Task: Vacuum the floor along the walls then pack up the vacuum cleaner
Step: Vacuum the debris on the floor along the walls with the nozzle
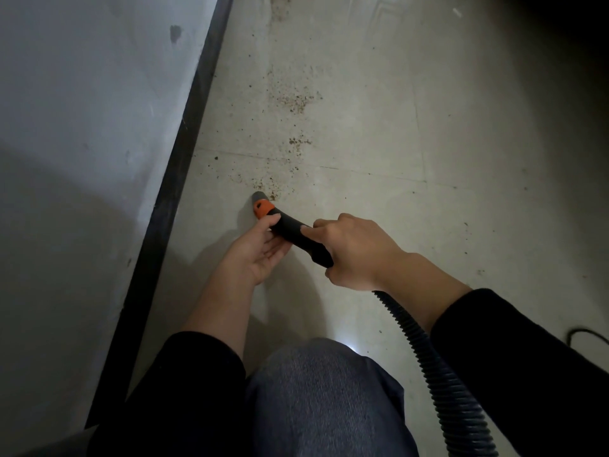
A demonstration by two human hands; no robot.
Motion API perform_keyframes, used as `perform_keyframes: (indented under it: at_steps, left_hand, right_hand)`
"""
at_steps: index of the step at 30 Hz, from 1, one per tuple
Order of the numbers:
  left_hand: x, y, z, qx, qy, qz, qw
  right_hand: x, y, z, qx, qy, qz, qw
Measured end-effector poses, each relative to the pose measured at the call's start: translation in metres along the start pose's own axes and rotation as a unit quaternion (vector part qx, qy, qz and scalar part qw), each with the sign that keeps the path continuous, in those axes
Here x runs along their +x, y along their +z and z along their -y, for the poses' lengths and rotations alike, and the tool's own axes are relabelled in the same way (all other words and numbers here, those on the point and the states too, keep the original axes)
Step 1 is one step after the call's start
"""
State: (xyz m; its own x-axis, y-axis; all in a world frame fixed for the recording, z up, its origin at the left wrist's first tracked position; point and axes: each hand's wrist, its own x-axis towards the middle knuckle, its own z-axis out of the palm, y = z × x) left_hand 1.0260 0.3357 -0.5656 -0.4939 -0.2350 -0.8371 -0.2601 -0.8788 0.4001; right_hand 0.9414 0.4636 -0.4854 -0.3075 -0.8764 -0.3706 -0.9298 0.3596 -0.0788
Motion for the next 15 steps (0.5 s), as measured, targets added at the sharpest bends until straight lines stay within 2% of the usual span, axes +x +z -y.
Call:
perform_keyframes:
  at_steps: [15]
  left_hand:
    - [0.002, 0.022, 0.015, 0.014, 0.003, 0.028, 1.0]
  right_hand:
    - [-0.023, 0.002, -0.016, 0.004, 0.031, 0.02, 0.999]
